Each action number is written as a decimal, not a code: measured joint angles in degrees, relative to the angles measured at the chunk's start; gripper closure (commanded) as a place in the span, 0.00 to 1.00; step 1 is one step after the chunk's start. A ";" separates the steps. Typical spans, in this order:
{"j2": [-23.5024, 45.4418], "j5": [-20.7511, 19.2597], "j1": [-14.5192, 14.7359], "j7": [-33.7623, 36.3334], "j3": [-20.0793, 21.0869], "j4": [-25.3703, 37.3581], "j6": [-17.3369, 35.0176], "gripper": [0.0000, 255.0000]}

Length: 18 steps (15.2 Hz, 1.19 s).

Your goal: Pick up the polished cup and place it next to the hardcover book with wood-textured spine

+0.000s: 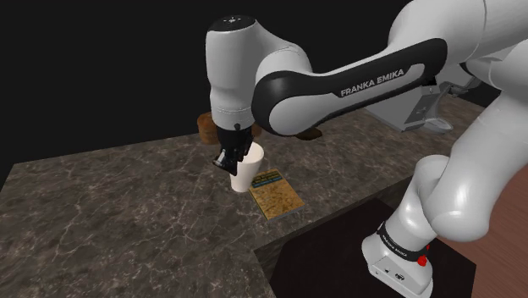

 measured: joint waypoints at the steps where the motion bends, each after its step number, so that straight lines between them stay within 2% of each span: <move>1: 0.24 -0.15 -0.04 0.10 -0.03 -0.64 0.86 1.00; 14: 4.17 -2.54 0.07 2.81 0.00 -6.54 10.18 1.00; 18: 4.57 -2.78 0.10 3.06 0.00 -6.85 10.85 1.00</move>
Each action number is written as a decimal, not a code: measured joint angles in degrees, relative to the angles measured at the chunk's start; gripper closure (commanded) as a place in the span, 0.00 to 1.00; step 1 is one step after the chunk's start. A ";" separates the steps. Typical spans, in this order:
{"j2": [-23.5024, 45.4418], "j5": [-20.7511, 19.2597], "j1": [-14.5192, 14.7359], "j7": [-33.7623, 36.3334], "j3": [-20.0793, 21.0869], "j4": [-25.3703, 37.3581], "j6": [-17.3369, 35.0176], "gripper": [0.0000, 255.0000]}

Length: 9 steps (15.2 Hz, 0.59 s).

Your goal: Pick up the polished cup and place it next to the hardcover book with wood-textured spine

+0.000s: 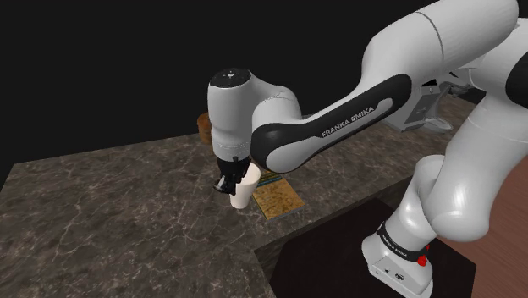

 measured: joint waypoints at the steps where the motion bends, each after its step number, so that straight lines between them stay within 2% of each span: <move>1: 0.02 -0.01 0.00 0.01 0.00 0.00 0.02 1.00; 2: 0.02 -0.02 0.00 0.01 0.00 -0.01 0.04 1.00; 3: 0.03 -0.02 0.00 0.02 0.00 -0.01 0.04 0.00; 9: 0.02 -0.02 0.00 0.02 0.00 0.00 0.05 0.00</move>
